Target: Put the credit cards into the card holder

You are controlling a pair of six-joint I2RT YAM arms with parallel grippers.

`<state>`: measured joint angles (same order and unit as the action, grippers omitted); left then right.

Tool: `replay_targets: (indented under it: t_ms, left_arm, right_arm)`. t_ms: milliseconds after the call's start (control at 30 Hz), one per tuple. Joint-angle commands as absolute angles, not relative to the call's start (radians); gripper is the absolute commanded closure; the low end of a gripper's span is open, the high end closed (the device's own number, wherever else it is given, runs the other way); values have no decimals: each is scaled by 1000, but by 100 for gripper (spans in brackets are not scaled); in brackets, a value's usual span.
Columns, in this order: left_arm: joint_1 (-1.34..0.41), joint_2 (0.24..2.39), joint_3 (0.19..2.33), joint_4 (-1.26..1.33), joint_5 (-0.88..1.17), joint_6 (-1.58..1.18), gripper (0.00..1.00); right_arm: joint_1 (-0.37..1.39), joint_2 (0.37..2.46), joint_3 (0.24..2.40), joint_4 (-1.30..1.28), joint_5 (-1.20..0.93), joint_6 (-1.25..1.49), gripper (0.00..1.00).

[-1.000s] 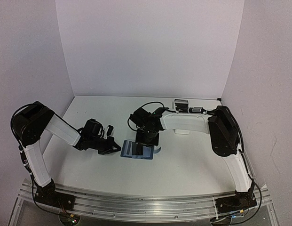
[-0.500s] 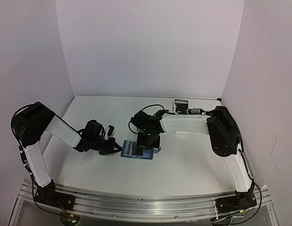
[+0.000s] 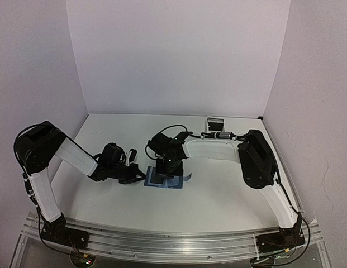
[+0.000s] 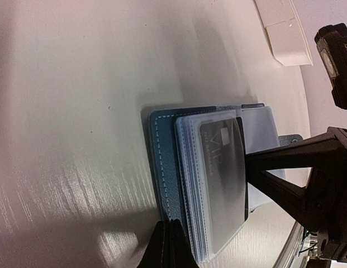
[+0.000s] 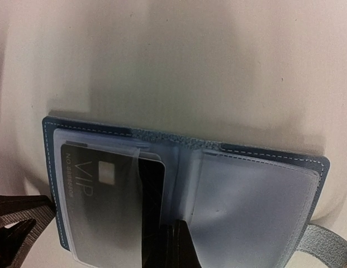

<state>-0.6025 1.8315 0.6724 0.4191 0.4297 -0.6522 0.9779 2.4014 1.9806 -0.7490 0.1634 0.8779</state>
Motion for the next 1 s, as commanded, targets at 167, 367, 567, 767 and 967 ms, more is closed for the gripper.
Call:
replay_targets:
  t_ms: [167, 367, 567, 767, 967]
  left_arm:
    - [-626, 1857, 678, 407, 411, -509, 100]
    - [-615, 1816, 718, 270, 425, -460, 100]
    - [-597, 1744, 753, 173, 440, -426, 100]
    - [-594, 1701, 812, 93, 444, -384, 100]
    - [-575, 1652, 814, 43, 442, -334, 88]
  right_arm:
    - [1028, 2396, 1992, -552, 77, 687, 100]
    - [1024, 2254, 1883, -558, 192, 714, 99]
    - [999, 2149, 1915, -562, 238, 662, 67]
    - [955, 1976, 1708, -596, 308, 811, 39]
    - [899, 1903, 1473, -600, 286, 909, 20]
